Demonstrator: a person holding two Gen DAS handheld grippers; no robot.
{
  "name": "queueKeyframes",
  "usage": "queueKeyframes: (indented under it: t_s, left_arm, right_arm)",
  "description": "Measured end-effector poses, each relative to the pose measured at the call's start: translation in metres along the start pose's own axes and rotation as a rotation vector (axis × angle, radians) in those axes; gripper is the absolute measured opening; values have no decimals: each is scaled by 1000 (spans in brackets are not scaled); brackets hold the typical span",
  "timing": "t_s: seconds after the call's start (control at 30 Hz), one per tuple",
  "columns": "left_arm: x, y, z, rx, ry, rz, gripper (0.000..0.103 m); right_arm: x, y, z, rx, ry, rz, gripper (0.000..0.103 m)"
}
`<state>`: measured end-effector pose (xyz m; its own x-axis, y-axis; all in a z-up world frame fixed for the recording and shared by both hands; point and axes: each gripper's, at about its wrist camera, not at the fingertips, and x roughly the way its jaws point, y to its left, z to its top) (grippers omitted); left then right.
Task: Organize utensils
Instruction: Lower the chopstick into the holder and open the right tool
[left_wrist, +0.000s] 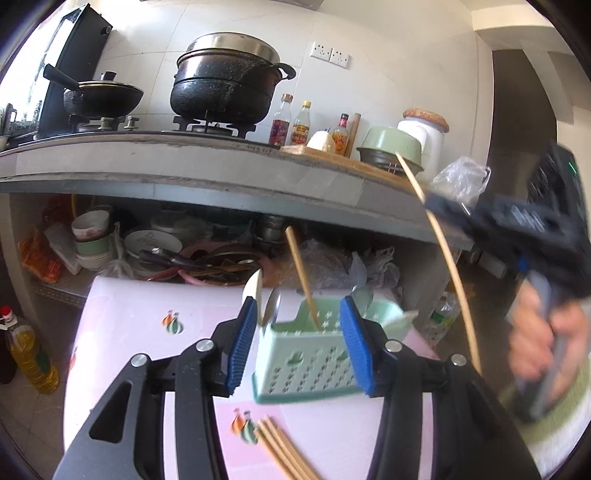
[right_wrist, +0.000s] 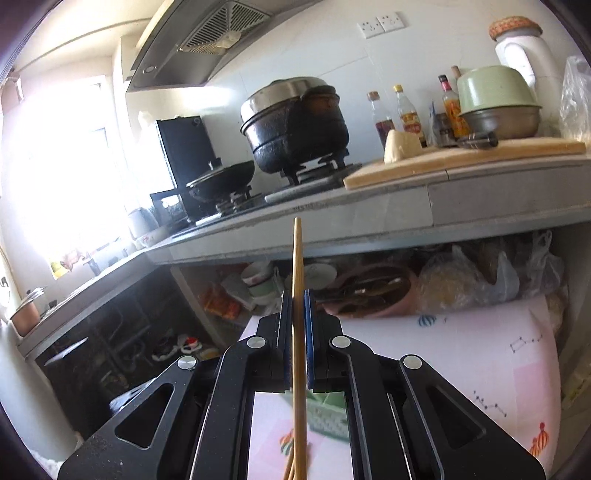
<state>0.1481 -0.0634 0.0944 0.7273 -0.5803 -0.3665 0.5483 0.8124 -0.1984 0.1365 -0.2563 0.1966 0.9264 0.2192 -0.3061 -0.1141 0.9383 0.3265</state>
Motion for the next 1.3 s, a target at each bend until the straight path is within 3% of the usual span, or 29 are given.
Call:
queueKeyframes:
  t_s: [0.3,0.5,0.8,1.3]
  left_arm:
    - [-27,16,-45,-8,88,90,51]
    - [-33,29,-57,-16,106,136,51]
    - [-30,40,-59,-43,112,147,51]
    - [-21,43,-64,-57,141,155,51]
  right_arm:
    - [65,-5,27,-27,-162,-139,5]
    - [91,-10,26,-43,-183,-241,5]
    - [102,4,9,-157,-147,-306,5]
    - [72,6,-39,-275,79,-258,5]
